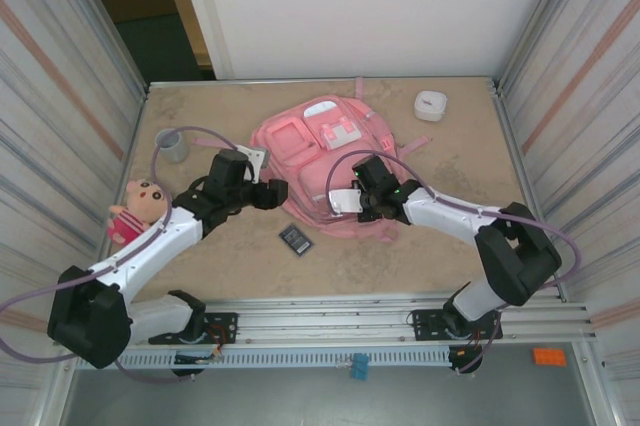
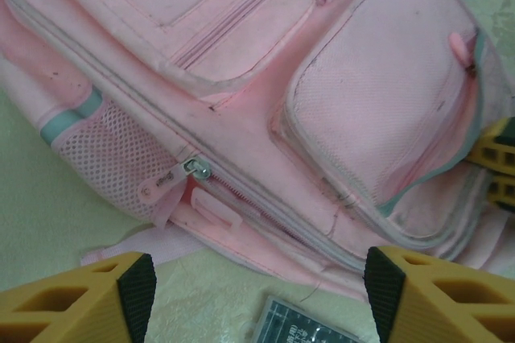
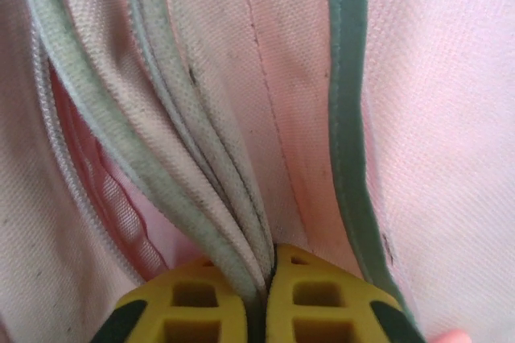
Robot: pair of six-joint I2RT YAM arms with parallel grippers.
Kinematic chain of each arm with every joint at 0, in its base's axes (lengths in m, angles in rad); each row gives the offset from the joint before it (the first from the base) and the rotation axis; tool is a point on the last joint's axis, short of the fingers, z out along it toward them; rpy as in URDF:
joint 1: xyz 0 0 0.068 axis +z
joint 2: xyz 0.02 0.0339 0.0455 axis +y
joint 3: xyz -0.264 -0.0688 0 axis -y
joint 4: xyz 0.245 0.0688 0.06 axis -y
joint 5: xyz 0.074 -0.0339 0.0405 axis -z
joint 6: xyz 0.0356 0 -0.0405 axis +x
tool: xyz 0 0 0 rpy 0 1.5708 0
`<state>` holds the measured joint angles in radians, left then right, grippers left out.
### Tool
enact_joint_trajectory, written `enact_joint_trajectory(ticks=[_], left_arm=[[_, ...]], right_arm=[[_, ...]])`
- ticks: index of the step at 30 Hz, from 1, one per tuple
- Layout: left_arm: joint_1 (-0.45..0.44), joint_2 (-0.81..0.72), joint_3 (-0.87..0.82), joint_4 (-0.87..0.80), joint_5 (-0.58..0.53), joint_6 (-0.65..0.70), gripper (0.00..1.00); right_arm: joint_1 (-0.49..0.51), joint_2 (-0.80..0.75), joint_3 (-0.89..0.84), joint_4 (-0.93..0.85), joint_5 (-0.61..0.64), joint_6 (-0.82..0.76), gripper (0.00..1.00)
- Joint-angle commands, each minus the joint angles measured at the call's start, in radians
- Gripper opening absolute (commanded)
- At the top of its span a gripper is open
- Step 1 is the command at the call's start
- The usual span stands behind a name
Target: Pack the student bag
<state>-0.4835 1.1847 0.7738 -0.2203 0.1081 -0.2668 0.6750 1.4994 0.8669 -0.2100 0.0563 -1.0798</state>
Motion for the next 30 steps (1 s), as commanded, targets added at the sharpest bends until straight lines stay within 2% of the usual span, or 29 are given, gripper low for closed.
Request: enact_joint_trajectory(ticks=[1, 4, 7, 10, 14, 17, 24, 28, 30], left_arm=[[0.034, 0.023, -0.027, 0.011, 0.024, -0.002, 0.71], [0.086, 0.031, -0.07, 0.096, 0.106, 0.008, 0.7], [0.121, 0.041, -0.084, 0.136, 0.162, 0.072, 0.65], [0.125, 0.055, -0.067, 0.123, 0.219, 0.264, 0.65], [0.126, 0.121, 0.01, 0.003, 0.252, 0.546, 0.67], [0.127, 0.191, 0.042, -0.024, 0.287, 0.695, 0.7], [0.179, 0.342, 0.136, -0.004, 0.449, 0.822, 0.73], [0.191, 0.429, 0.229, -0.086, 0.52, 0.911, 0.73], [0.202, 0.476, 0.287, -0.148, 0.569, 0.932, 0.7]], right_arm=[[-0.009, -0.103, 0.052, -0.113, -0.045, 0.039, 0.0], [-0.023, -0.175, 0.08, -0.143, -0.091, 0.034, 0.0], [-0.033, -0.203, 0.118, -0.189, -0.098, 0.021, 0.0], [-0.046, -0.218, 0.144, -0.218, -0.11, 0.021, 0.0], [-0.056, -0.222, 0.144, -0.215, -0.121, 0.021, 0.0], [-0.057, -0.218, 0.139, -0.213, -0.118, 0.023, 0.0], [-0.062, -0.216, 0.129, -0.201, -0.132, 0.037, 0.0], [-0.063, -0.212, 0.127, -0.201, -0.129, 0.04, 0.0], [-0.063, -0.213, 0.126, -0.2, -0.131, 0.043, 0.0]])
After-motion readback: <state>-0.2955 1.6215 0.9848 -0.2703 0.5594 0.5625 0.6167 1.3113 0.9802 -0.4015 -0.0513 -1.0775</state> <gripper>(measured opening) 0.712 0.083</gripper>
